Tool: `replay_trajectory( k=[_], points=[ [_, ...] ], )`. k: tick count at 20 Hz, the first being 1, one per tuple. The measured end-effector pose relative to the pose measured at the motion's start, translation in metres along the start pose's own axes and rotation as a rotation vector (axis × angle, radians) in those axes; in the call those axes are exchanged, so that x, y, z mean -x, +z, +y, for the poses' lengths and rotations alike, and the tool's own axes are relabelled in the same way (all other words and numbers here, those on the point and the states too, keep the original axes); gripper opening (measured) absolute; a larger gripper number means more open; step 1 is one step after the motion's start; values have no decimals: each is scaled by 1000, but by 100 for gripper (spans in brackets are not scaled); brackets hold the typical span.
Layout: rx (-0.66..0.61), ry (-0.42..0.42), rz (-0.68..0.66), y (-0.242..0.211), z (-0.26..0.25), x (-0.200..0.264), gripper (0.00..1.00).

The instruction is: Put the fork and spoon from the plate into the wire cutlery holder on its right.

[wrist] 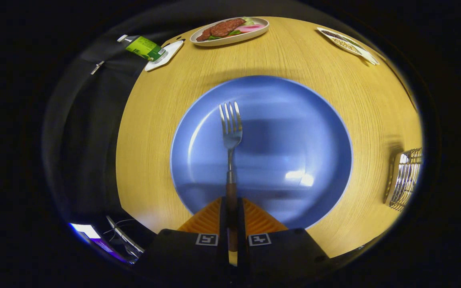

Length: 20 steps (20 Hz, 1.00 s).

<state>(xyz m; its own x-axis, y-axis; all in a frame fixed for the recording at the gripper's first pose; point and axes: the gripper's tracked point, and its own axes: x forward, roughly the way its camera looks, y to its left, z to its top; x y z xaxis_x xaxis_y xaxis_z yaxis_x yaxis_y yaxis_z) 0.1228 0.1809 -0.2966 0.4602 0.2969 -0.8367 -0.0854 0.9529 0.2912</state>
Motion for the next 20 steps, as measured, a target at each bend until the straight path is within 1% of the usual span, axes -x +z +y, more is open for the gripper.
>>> replay_trajectory(
  k=[2, 7, 13, 16, 20],
  points=[
    [23, 31, -3, 0, 2, 7, 9],
    [49, 79, -39, 3, -4, 43, 9],
    [123, 78, -91, 6, -34, 119, 9],
    [114, 102, -86, 5, -49, 159, 8],
    [189, 42, -41, 0, -95, 210, 9]
  ],
)
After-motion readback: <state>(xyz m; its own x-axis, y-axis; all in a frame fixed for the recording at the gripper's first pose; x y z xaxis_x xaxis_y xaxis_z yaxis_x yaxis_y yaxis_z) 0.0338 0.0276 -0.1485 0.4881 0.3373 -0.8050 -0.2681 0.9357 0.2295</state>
